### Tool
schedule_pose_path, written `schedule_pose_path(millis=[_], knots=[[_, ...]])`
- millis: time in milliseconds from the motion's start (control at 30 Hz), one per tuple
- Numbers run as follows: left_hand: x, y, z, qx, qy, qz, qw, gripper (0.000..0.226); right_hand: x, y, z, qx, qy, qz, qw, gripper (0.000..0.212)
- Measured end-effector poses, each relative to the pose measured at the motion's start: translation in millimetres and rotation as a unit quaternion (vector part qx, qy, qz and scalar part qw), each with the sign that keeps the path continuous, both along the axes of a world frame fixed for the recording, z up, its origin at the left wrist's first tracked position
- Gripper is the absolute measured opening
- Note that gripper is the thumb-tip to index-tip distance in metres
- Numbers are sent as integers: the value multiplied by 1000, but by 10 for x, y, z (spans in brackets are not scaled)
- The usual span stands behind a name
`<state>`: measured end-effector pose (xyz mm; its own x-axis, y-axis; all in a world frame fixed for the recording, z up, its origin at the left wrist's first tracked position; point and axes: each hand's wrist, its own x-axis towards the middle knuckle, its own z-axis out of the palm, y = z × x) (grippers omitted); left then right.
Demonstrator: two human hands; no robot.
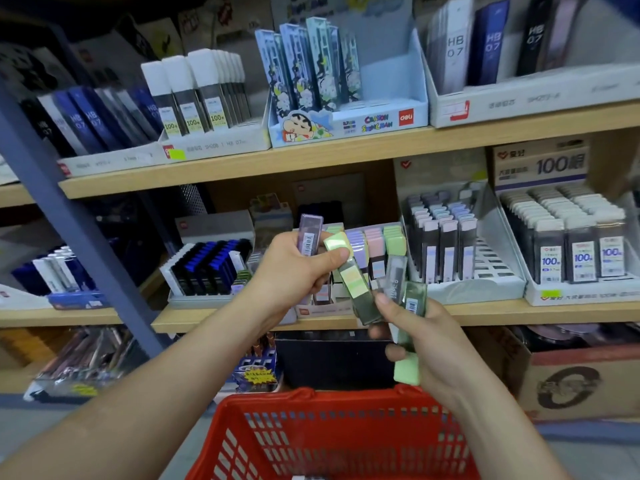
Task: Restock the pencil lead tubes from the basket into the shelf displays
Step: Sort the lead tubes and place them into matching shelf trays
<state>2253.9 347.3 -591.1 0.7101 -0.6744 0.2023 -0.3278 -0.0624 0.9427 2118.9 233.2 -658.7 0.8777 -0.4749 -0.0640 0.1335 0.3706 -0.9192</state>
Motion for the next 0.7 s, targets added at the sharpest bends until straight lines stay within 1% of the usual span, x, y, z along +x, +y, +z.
schedule_pose_path(millis=[33, 100, 200, 300, 433, 500, 567, 700], knots=[[-4, -24, -13, -3, -3, 7, 1000, 15, -7, -14, 16, -28, 2, 0, 1000, 23], [3, -54, -5, -17, -18, 33, 999, 17, -3, -35, 18, -68, 8, -10, 998, 18], [90, -85, 70, -36, -69, 93, 993, 16, -6, -88, -19, -87, 19, -47, 995, 17], [224, -112, 121, -25, -138, 128, 982, 18, -27, -153, -35, -50, -2, -48, 998, 19], [313, -180, 21, 35, -192, 127, 973, 23, -23, -211, -23, 1, -23, -27, 999, 22], [322, -214, -32, 58, -198, 122, 971, 23, -7, -233, -28, 39, -32, -20, 999, 22], [344, -238, -73, 74, -195, 122, 970, 18, 10, -247, -31, 64, -37, -14, 997, 23], [422, -256, -145, 118, -198, 129, 965, 17, 18, -247, -39, 54, -34, -13, 998, 22]])
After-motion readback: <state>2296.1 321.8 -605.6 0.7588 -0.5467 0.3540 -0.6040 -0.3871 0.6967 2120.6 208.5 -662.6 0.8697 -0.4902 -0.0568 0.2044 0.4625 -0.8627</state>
